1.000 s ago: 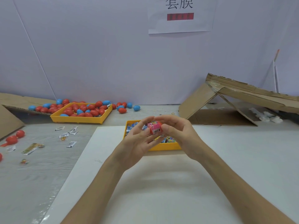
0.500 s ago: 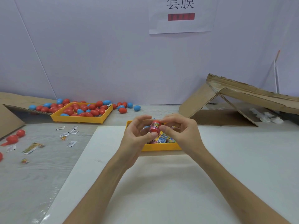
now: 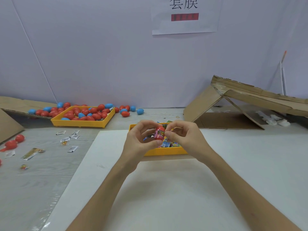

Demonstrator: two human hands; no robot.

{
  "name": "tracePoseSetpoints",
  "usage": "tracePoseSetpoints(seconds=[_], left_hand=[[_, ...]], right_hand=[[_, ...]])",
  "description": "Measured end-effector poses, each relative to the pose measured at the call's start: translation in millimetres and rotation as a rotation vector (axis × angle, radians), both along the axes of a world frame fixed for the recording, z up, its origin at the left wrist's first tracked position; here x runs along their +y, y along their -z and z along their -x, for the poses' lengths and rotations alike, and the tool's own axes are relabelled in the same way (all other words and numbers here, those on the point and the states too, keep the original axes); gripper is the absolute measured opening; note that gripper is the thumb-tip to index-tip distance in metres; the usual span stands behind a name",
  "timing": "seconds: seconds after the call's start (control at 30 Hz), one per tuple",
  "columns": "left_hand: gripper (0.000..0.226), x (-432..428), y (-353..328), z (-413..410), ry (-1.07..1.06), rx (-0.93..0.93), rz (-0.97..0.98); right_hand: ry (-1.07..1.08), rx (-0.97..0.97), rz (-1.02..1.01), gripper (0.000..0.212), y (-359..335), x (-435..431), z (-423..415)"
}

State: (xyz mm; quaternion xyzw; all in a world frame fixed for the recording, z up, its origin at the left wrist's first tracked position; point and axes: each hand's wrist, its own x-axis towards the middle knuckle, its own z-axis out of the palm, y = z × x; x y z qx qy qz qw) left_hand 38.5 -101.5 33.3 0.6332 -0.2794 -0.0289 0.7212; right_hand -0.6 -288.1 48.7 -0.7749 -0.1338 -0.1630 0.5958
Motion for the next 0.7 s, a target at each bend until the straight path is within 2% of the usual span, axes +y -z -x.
tracePoseSetpoints(seconds=[0.27,0.57,0.7], left_hand=[[0.046,-1,1,0,-0.045,-0.081,-0.085],[0.041,0,2,-1,-0.033,-0.057,-0.089],[0.040,1,2,-2,0.020,0.026,-0.062]], right_hand=[[0.029,-0.053,0.267,0.017,6,2,2],[0.058,-0.074,0.370,0.022,11,3,0],[0.150,-0.055,0.322,0.013,9,-1,-4]])
